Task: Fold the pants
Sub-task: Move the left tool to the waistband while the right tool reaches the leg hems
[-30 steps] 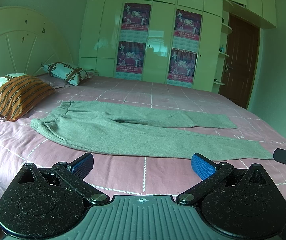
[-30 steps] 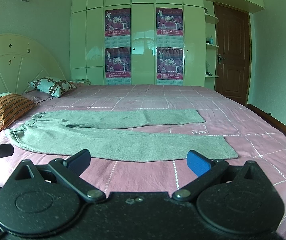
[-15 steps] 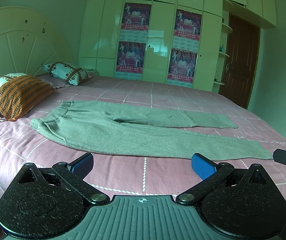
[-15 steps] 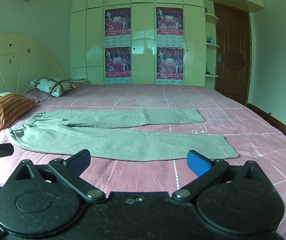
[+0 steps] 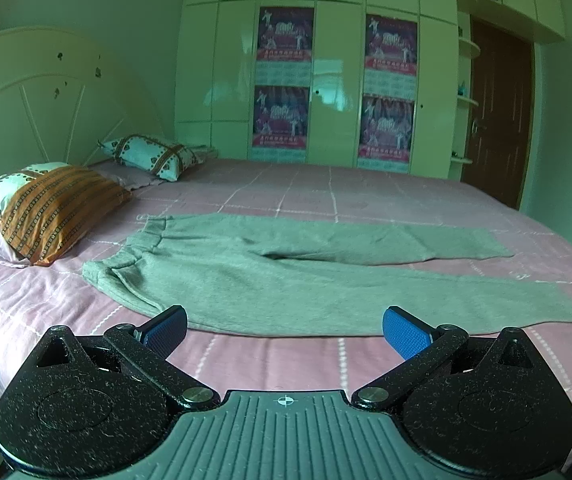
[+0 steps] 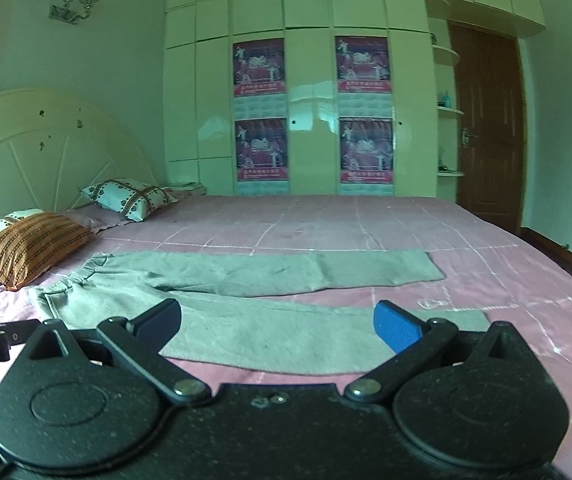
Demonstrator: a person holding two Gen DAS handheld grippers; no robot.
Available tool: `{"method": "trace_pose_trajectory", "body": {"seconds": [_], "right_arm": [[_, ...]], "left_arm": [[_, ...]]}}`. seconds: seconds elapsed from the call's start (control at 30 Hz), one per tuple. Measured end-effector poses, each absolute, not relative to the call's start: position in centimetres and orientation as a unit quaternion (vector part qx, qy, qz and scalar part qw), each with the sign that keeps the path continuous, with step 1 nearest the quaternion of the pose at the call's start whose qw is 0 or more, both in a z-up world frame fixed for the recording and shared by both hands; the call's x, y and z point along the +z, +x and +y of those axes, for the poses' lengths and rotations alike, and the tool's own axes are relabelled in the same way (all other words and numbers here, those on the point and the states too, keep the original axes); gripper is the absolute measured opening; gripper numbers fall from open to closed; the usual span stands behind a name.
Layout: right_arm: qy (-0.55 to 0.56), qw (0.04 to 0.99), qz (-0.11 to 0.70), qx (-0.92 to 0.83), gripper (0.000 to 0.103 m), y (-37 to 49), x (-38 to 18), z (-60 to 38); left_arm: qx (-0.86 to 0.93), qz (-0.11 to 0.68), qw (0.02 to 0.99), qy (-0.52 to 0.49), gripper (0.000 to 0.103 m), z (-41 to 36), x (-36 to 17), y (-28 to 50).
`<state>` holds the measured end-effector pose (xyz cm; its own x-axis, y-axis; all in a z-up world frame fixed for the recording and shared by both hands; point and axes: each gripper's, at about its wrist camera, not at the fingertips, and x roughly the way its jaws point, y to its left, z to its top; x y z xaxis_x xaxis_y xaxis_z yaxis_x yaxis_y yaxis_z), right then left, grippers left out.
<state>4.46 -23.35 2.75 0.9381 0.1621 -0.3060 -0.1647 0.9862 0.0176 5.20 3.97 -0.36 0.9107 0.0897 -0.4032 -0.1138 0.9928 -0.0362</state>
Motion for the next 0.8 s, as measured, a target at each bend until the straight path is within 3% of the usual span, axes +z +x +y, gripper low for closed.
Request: {"method": "trace_pose_trajectory", "body": {"seconds": [0.23, 0.57, 0.8], "right_arm": [[0.007, 0.982, 0.170, 0.086, 0.095, 7.9, 2.8, -23.0], [-0.021, 0.969, 0.222, 0.102, 0.076, 18.0, 2.8, -21.0], [-0.055, 0.962, 0.235, 0.127, 0.068, 28.4, 3.5, -18.3]], "left_arm": [[0.056, 0.238, 0.968, -0.056, 0.103, 10.3, -1.4, 10.1], [0.084, 0.260, 0.961, -0.044, 0.103, 20.4, -1.2, 21.4], [0.093, 0.295, 0.951, -0.012, 0.103, 28.2, -1.5, 33.5]]}}
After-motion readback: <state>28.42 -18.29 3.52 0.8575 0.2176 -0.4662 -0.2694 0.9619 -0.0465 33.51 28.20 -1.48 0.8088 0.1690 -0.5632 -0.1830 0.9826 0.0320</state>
